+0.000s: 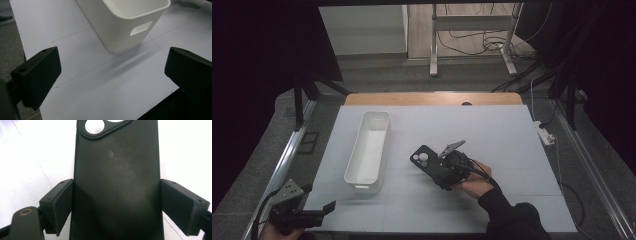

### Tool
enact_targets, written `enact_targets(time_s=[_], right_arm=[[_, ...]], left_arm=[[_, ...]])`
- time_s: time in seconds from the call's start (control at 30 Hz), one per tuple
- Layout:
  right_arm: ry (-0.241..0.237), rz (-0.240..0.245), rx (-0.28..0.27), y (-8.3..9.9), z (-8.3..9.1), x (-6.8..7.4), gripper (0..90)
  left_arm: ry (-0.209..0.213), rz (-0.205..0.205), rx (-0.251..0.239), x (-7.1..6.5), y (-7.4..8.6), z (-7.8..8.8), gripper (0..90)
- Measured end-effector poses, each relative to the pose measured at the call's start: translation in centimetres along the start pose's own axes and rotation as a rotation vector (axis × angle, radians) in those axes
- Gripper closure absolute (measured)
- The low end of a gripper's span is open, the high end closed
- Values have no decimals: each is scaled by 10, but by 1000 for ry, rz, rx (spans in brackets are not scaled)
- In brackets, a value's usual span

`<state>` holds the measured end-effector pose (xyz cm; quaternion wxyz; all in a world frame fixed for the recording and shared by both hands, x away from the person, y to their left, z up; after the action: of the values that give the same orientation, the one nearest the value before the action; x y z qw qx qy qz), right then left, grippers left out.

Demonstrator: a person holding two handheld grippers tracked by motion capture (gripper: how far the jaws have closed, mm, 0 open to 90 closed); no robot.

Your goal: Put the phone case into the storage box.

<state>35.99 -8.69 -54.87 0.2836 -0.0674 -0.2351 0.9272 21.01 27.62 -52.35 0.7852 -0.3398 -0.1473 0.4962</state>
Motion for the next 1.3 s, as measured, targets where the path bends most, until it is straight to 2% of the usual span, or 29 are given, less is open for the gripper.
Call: enact_targets(time_s=[0.23, 0.3, 0.4, 0.53, 0.73, 0.83, 1.03, 1.2, 1.3], right_arm=[[-6, -3, -44, 1, 16, -1, 150], [-11, -5, -56, 1, 20, -1, 150], [-27, -6, -84, 1, 27, 0, 150], [-37, 0, -108, 0, 34, 1, 150], [-48, 7, -137, 2, 43, 4, 151], [-56, 4, -158, 3, 48, 5, 150], [-67, 6, -206, 8, 62, 5, 151], [-83, 19, -232, 13, 71, 7, 151], [-89, 36, -243, 15, 75, 9, 151]], left_arm=[[-1, -14, 11, -3, -1, -1, 0], [19, -5, 2, -5, -4, 0, 0], [32, -16, -18, -8, -9, 3, 0], [72, -30, -47, -13, -17, 6, 0], [111, -72, -62, -21, -29, 3, 0], [121, -104, -51, -26, -35, -1, 0], [147, -173, -67, -40, -52, -12, 0], [179, -192, -80, -47, -62, -18, 0], [193, -205, -99, -50, -74, -25, 0]])
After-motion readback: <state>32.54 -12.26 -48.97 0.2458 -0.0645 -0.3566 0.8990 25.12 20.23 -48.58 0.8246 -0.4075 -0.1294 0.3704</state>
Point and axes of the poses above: each handheld gripper's, and its own axes: z roughly backward along the jaws, y roughly out of its underside, x roughly to its left, the point moved 8 cm from there along -z, roughly forward along the jaws, and after that the axes turned 5 degrees about x, right-handed, at the moved point
